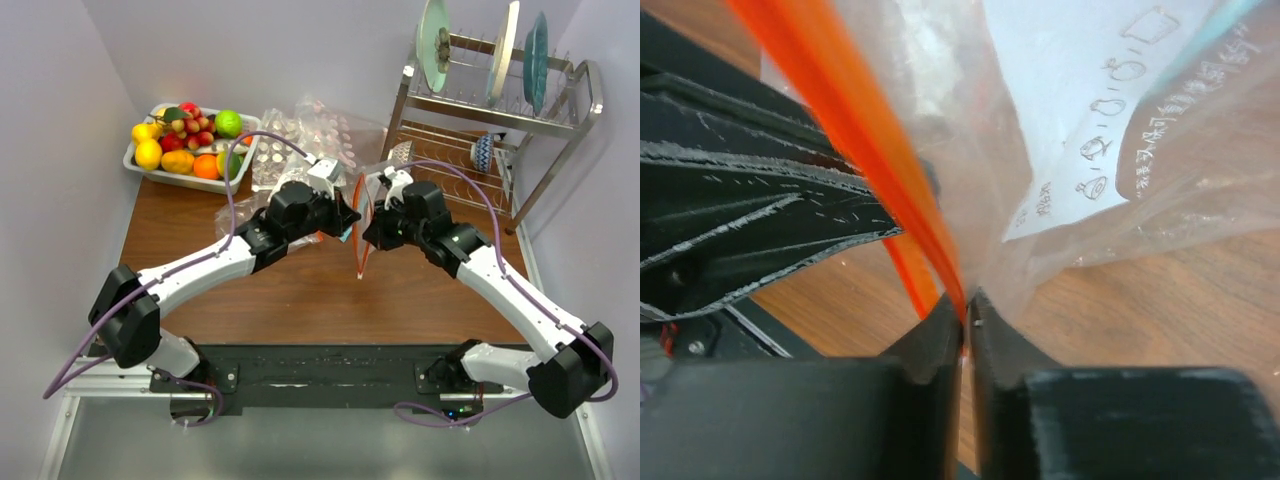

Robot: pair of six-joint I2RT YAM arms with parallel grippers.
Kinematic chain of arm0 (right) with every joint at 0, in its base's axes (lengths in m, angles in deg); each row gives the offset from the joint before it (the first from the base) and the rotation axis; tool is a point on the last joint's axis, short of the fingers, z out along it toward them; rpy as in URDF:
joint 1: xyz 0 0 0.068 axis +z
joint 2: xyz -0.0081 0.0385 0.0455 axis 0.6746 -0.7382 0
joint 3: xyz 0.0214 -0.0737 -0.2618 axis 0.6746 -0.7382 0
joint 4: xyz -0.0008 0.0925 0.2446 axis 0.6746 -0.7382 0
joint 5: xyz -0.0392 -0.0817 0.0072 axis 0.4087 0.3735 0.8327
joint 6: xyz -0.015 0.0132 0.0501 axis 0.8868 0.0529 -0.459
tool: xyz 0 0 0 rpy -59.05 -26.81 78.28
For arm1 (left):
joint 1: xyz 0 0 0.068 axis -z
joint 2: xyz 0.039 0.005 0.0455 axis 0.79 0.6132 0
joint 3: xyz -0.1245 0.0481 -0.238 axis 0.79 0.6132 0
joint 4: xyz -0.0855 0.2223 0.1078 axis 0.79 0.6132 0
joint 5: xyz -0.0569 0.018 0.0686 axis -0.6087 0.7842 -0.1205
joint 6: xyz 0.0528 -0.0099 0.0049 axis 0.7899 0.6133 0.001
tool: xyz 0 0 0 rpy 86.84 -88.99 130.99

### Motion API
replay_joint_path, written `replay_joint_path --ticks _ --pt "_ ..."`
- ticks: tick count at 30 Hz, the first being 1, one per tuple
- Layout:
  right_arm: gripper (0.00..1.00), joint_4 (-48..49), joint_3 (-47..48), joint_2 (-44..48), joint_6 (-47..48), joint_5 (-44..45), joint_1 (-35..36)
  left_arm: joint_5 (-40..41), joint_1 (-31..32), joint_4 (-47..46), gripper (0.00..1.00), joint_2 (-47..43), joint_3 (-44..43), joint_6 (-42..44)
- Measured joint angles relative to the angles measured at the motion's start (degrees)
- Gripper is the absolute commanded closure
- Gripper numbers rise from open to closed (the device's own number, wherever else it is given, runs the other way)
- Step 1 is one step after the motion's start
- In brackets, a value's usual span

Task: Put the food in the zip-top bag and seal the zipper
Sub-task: Open the zipper of the food storage bag.

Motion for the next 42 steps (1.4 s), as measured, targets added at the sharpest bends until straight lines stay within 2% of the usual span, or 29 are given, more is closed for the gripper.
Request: replay_joint_path --ticks 5,11,16,23,28,35,42 --pt "1.00 -5.11 5.09 -0.44 0.44 4.68 0.46 -0.42 -1.53 0.70 1.00 0.94 0.00 0.02" --pt "1.00 -14.34 15.61 -1.53 1.16 10.19 0.70 -2.29 -4.63 3.61 1.00 4.70 0.00 0.02" --pt "1.00 -22.53 22.67 -5.97 1.51 13.00 1.62 -4.11 -6.32 5.92 1.00 7.58 0.07 0.07" --pt "1.00 -25.59 21.09 -13.51 1.73 14.67 3.43 -4.42 -8.72 6.60 1.00 8.85 3.02 1.18" --pt "1.00 -26.12 20.26 -19.04 1.62 17.18 5.35 -0.26 -9.53 8.55 1.00 10.60 5.49 3.43" --pt "1.00 -26.47 20.55 -19.74 1.07 21.22 7.72 4.83 -9.68 10.73 1.00 11.30 6.38 5.70" --pt "0.84 -26.45 23.08 -19.69 1.09 21.07 8.11 3.32 -10.03 7.56 1.00 11.39 8.13 6.34"
